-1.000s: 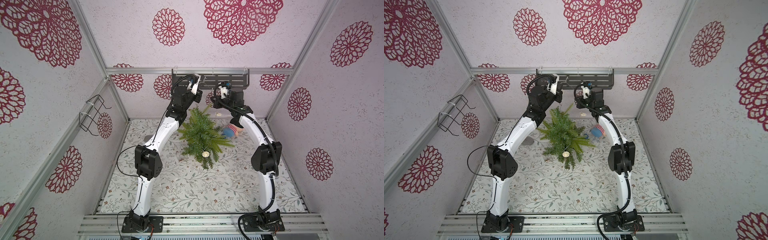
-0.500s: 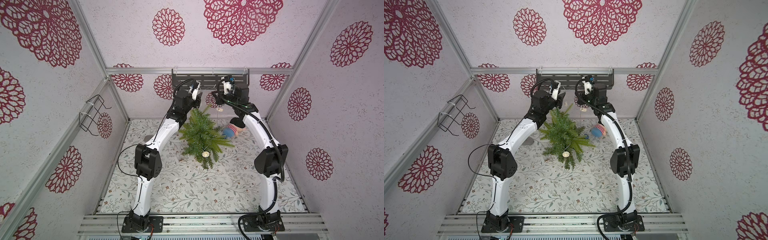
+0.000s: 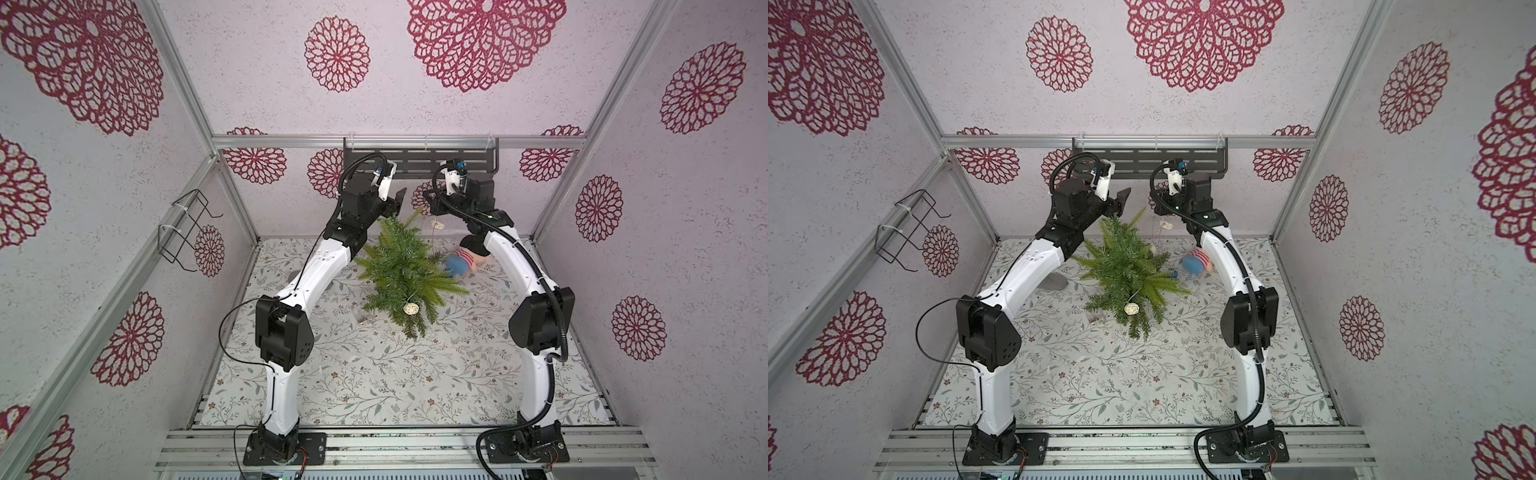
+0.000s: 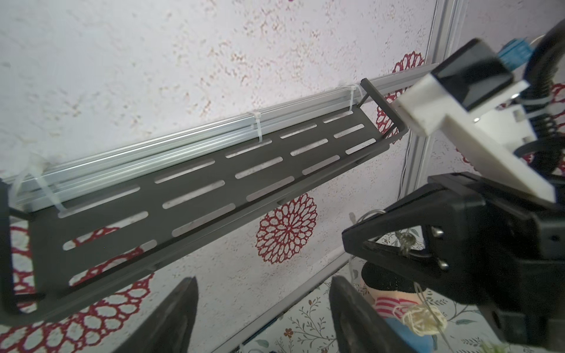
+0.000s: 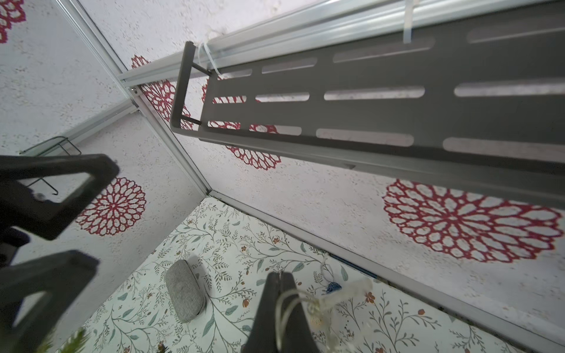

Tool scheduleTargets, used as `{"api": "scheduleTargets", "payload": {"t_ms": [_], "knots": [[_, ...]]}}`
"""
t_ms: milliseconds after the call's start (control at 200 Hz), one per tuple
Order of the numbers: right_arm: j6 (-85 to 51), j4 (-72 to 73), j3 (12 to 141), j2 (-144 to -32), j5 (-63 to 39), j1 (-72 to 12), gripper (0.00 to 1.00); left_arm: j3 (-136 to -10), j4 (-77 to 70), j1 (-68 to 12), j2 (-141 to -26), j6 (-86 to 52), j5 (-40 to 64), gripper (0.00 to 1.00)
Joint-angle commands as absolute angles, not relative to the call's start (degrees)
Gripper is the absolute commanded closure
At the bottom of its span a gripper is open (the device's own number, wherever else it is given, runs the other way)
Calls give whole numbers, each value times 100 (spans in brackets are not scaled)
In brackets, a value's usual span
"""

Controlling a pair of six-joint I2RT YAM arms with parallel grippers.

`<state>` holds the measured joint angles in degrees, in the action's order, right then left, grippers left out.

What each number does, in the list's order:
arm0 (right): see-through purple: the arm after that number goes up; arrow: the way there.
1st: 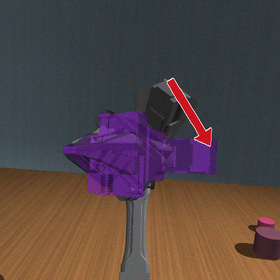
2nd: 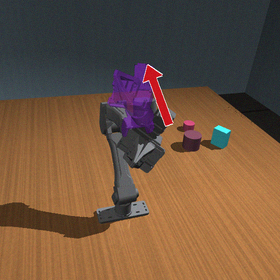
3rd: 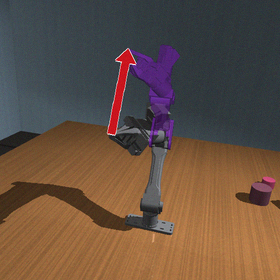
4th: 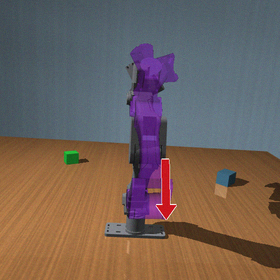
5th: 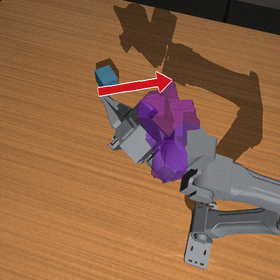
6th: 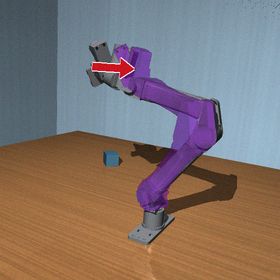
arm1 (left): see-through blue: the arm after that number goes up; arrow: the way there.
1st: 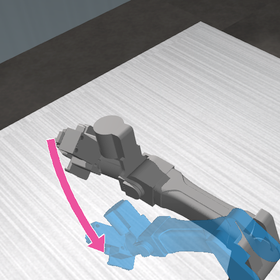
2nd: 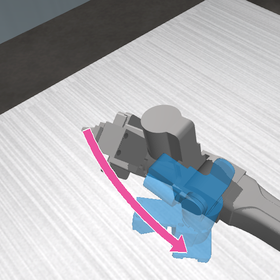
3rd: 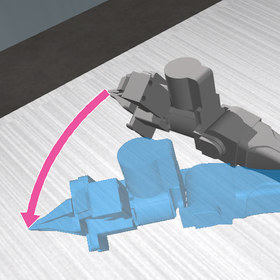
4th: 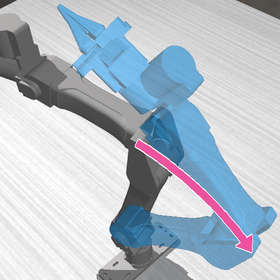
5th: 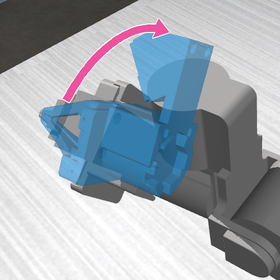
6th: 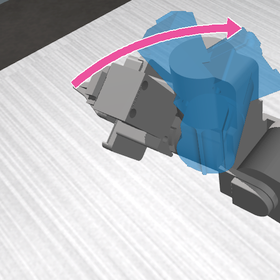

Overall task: Remove string lights from the small christmas tree
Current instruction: Remove the light string from the Christmas tree.

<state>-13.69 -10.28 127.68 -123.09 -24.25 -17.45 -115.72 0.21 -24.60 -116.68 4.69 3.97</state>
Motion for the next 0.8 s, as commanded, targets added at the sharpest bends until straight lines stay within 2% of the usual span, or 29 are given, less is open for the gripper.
{"api": "scheduleTargets", "payload": {"t_ms": [0,445,570,796], "knots": [[-1459,-808,12821,-11901,-2443,-1779,100,-11393,194,-2435,-11315,578,277,28],[-1557,-798,12810,-11740,-2292,-1777,100,-9823,674,-2390,-9617,-146,-510,26],[-1572,-800,12814,-11655,-2275,-1777,100,-9301,795,-2391,-9103,-394,-391,25],[-1772,-711,12833,-11746,-2287,-1776,100,-9374,945,-2255,-9118,-440,-634,22]]}}
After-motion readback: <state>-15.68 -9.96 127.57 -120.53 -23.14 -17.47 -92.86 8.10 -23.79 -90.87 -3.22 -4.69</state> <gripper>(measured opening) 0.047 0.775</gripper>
